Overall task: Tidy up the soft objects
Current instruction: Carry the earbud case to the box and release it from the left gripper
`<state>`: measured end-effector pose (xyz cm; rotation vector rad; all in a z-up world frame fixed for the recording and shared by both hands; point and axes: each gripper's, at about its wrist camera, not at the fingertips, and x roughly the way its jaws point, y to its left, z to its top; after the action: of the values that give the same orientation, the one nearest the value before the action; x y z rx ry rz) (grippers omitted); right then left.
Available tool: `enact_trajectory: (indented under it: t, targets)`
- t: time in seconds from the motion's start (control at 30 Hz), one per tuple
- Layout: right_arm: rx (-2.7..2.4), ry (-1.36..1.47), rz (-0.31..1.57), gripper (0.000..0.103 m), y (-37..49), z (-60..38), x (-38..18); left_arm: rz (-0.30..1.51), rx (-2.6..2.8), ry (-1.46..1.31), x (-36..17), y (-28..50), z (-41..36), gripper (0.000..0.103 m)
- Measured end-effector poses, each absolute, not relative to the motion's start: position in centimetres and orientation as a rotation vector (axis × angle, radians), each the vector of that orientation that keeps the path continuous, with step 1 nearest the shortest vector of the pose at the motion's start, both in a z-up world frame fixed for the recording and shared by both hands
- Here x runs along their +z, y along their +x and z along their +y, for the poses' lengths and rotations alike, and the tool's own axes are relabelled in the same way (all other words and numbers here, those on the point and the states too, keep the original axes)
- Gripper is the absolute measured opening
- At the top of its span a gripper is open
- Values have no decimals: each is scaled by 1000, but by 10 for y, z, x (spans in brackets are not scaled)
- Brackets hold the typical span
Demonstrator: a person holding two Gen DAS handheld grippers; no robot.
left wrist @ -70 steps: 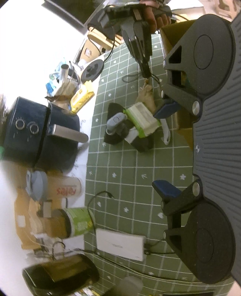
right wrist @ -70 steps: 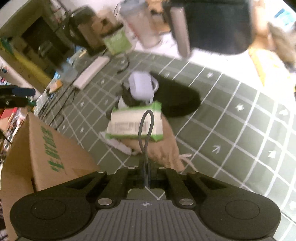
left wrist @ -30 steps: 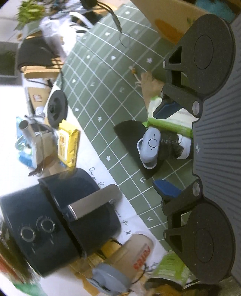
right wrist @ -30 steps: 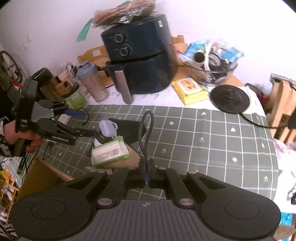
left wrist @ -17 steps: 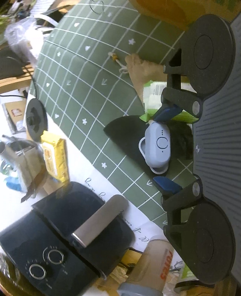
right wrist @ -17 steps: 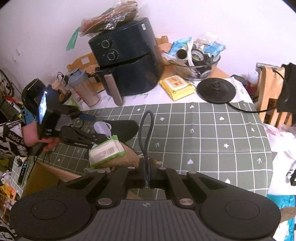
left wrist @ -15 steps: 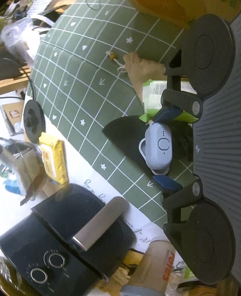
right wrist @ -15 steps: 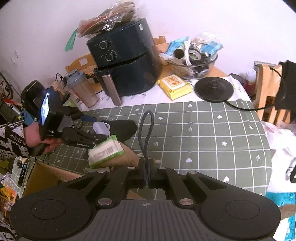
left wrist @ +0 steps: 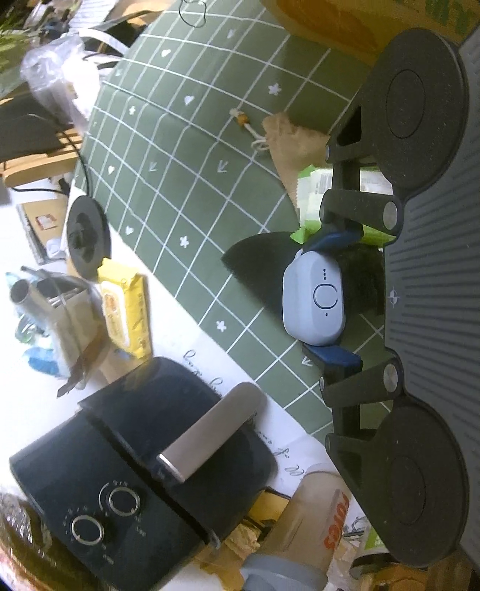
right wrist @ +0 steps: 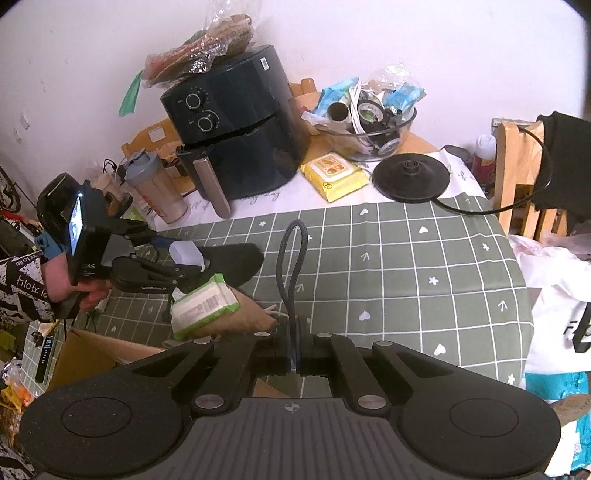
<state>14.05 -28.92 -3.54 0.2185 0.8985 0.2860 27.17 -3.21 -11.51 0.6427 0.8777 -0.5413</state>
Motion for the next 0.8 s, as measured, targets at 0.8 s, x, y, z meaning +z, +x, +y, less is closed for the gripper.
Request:
enact_trajectory:
  t: [0.8]
  targets:
    - [416,223,813,5,126,-281,21,736,-510,413,-13,207,-12,51]
